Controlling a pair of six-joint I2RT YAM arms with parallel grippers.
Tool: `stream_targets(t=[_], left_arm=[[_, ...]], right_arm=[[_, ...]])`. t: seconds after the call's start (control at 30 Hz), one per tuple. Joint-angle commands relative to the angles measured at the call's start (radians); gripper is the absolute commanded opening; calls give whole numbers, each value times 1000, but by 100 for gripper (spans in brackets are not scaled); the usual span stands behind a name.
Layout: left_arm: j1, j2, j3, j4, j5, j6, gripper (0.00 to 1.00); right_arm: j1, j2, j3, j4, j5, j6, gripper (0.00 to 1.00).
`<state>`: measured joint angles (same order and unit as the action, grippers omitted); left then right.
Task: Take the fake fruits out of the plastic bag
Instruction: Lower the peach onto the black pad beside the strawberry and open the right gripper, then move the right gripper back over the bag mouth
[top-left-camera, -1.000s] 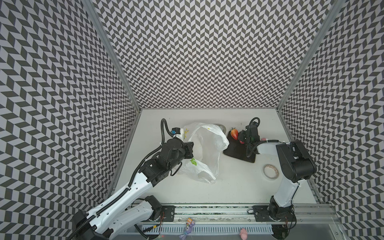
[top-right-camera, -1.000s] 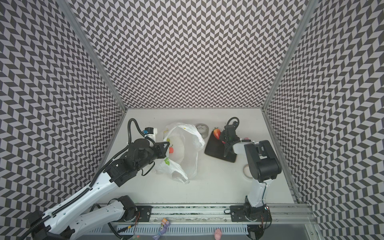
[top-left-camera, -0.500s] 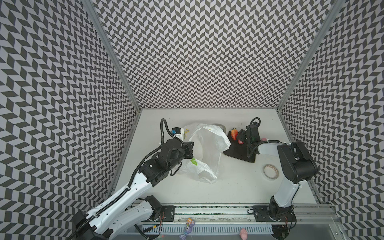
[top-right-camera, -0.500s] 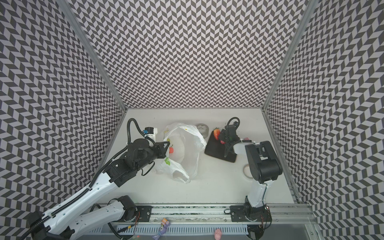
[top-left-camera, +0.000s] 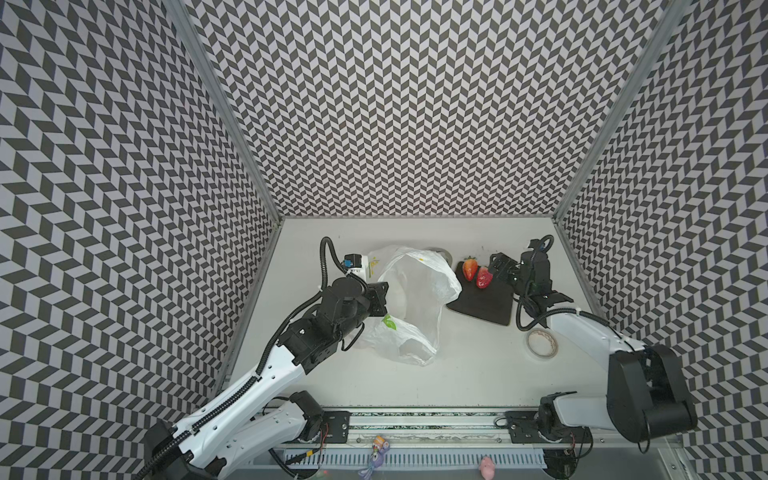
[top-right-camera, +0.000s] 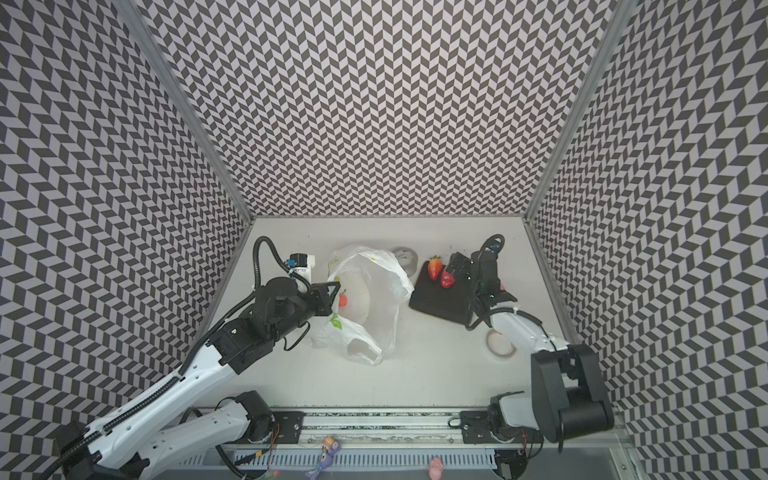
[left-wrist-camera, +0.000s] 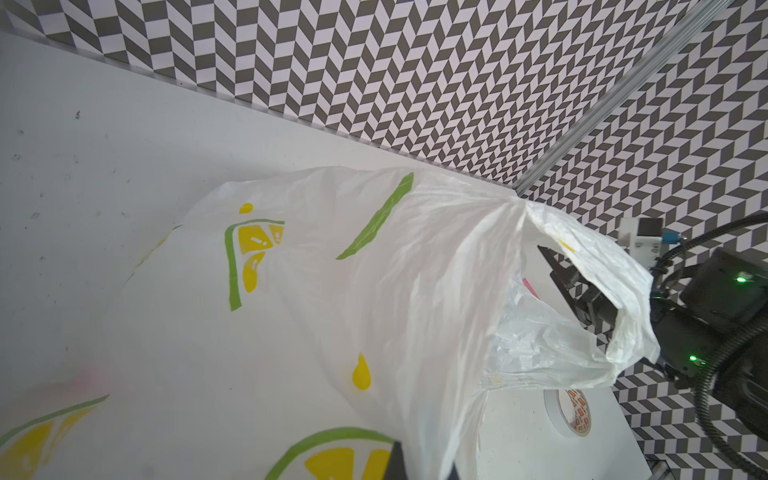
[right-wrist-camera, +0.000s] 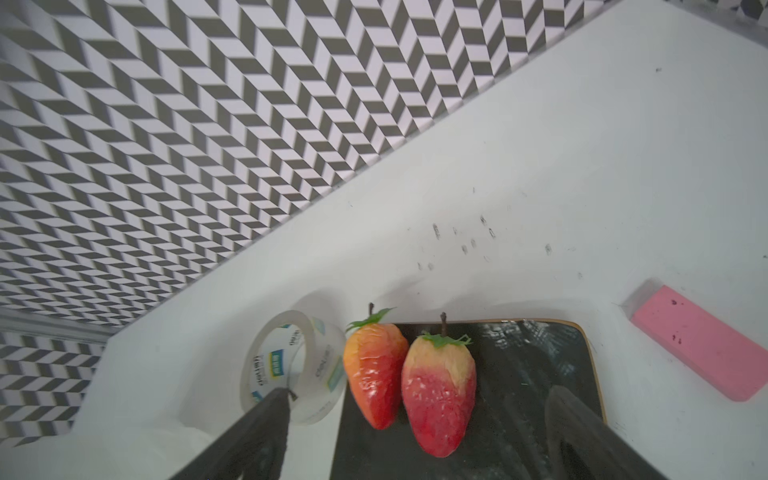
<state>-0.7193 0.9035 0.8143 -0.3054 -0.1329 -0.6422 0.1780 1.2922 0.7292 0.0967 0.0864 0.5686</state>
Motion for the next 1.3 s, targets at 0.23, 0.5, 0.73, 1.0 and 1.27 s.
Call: stream_targets(t=[0.23,0.5,0.73,1.0,1.27], left_arm=[[4,-17,-33,41,15,10,0],[3,-27,-33,24,16,10,0],[3,-38,-37,3,2,-7,0],[3,-60,-37,-26,-31,-38,10],[4,-55,54,-140,-136,-96,56]], right_arm=[[227,-427,41,-199,-229,-291,71],[631,-548,-54,-168,-241,-616,57],[786,-339,-109,62,-157,-851,54],[790,72,-29,248,-156,-691,53],[775,312,78,284,-199,-308,52]])
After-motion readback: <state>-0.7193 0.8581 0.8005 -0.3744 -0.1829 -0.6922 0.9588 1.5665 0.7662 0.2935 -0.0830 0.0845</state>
